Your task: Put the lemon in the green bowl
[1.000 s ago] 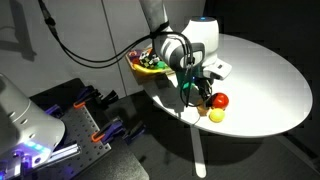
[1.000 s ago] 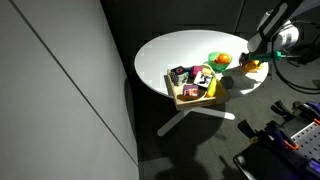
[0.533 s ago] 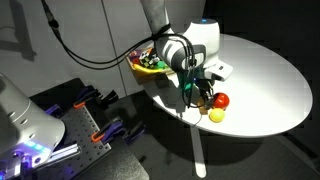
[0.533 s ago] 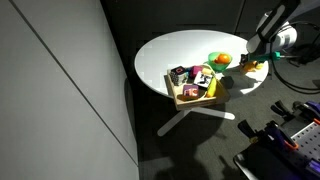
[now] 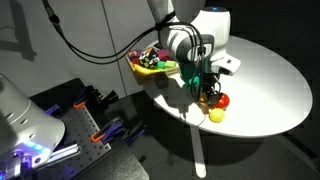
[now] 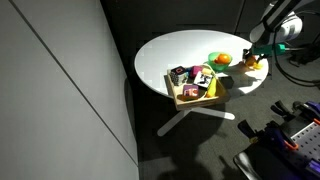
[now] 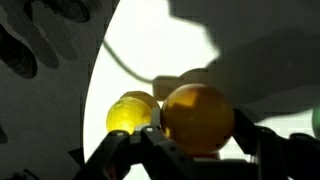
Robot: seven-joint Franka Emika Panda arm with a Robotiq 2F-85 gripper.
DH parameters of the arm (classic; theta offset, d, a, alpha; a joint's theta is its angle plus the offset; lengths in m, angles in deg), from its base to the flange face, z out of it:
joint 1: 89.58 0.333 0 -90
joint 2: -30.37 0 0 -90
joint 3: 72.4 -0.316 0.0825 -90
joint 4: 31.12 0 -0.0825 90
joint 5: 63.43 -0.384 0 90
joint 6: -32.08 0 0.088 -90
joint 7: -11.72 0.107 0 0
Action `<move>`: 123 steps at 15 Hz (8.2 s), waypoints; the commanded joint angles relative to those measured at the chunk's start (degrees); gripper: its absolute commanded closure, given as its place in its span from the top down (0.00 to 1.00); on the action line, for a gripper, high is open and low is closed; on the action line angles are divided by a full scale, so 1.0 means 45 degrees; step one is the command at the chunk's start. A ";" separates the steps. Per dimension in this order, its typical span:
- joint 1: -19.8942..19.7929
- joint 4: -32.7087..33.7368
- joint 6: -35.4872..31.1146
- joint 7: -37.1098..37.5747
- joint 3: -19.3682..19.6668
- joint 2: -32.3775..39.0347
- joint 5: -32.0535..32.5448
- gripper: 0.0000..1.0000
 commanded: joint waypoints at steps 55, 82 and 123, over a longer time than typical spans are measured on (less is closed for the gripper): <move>0.0875 0.1779 -0.0784 -0.2867 -0.1975 -0.1195 -0.0279 0.44; 0.0738 0.1252 -0.1109 -0.3182 -0.2657 -0.0727 -0.0449 0.44; 0.0262 0.0853 0.9440 -0.5623 -0.2357 -0.6750 -0.0029 1.00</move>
